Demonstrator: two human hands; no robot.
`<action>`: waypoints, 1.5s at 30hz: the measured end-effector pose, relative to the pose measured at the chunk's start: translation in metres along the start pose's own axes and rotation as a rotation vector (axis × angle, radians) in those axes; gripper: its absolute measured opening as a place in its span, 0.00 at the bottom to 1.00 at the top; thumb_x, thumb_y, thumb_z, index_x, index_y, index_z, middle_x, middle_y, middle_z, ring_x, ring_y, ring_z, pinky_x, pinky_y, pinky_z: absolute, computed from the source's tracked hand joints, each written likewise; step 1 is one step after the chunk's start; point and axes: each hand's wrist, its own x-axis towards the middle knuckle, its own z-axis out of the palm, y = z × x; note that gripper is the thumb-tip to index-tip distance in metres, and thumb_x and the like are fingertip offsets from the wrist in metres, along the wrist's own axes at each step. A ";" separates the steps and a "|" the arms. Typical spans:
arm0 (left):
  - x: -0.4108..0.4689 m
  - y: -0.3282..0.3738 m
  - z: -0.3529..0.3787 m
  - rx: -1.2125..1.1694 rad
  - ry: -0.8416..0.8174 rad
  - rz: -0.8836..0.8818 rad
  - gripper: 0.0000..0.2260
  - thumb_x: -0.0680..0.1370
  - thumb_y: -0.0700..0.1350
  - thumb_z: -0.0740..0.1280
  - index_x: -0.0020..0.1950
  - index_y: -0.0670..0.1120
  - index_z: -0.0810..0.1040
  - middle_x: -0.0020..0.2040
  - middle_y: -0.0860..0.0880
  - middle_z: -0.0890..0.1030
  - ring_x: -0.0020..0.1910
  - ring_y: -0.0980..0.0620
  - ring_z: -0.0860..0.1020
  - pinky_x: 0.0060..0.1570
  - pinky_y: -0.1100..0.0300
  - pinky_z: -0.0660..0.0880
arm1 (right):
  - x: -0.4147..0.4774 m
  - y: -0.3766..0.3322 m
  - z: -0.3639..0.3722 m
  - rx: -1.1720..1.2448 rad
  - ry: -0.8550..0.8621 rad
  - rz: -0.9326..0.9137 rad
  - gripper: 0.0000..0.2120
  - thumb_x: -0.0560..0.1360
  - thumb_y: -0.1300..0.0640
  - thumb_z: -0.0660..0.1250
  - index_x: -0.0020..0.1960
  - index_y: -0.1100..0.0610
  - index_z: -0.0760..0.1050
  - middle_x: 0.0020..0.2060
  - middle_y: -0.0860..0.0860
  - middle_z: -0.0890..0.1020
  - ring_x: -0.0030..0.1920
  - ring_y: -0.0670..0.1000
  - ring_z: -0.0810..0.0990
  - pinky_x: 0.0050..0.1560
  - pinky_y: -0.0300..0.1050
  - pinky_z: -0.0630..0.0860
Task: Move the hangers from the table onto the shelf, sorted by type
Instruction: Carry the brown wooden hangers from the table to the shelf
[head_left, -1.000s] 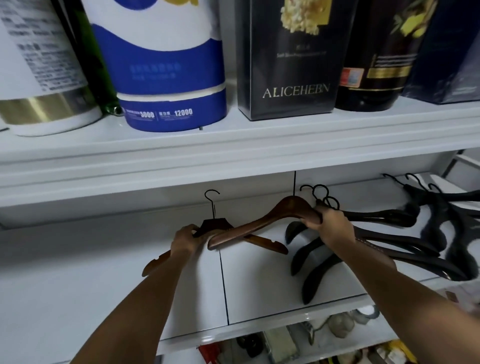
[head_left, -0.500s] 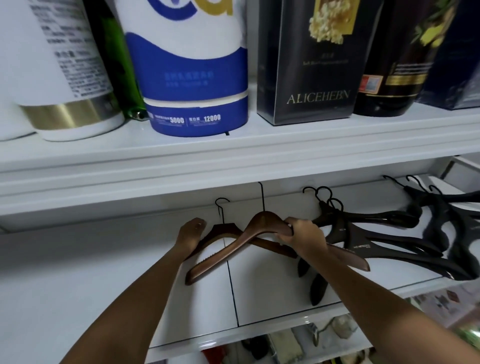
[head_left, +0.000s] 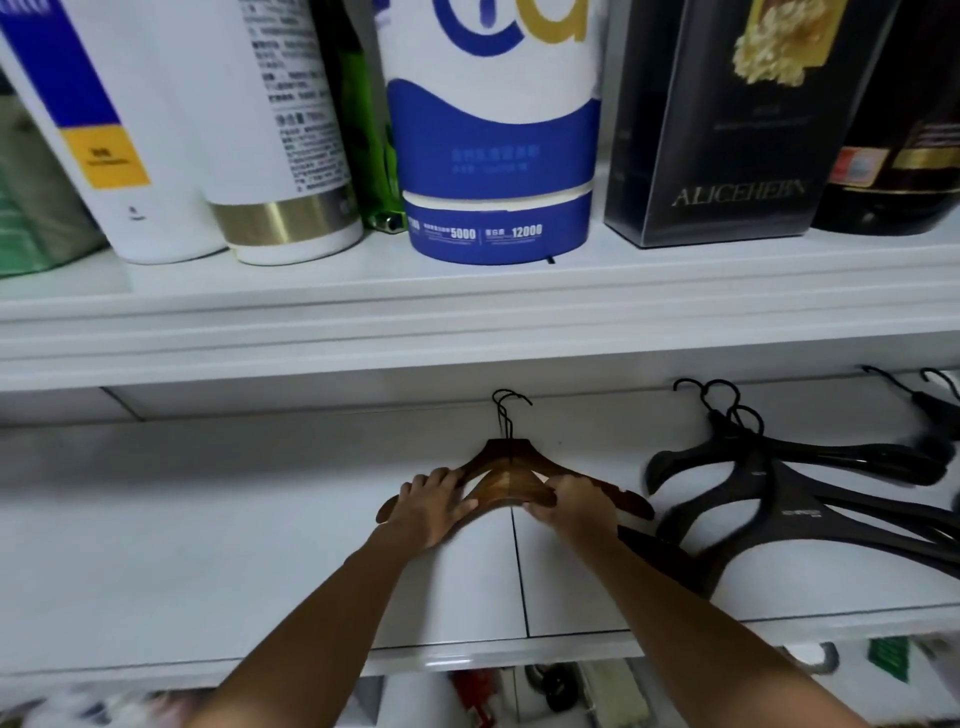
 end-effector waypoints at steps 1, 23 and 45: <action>-0.003 -0.001 0.001 0.002 -0.014 -0.005 0.26 0.80 0.59 0.54 0.76 0.51 0.57 0.74 0.48 0.62 0.71 0.43 0.62 0.69 0.50 0.58 | 0.001 -0.002 0.002 0.008 -0.003 -0.003 0.20 0.72 0.39 0.66 0.56 0.52 0.78 0.50 0.51 0.82 0.52 0.53 0.80 0.49 0.43 0.75; -0.003 0.002 0.023 0.230 0.025 -0.118 0.39 0.68 0.61 0.28 0.77 0.54 0.51 0.74 0.47 0.58 0.71 0.43 0.60 0.71 0.42 0.54 | 0.018 0.010 0.026 -0.283 0.195 -0.095 0.23 0.71 0.37 0.65 0.56 0.52 0.81 0.63 0.58 0.70 0.63 0.61 0.67 0.63 0.55 0.65; -0.010 -0.012 0.022 0.246 0.045 -0.121 0.31 0.75 0.52 0.33 0.78 0.48 0.48 0.79 0.51 0.51 0.77 0.50 0.51 0.75 0.50 0.45 | 0.023 -0.010 0.034 -0.432 -0.089 -0.199 0.29 0.76 0.37 0.56 0.74 0.44 0.57 0.74 0.65 0.53 0.72 0.69 0.53 0.69 0.68 0.51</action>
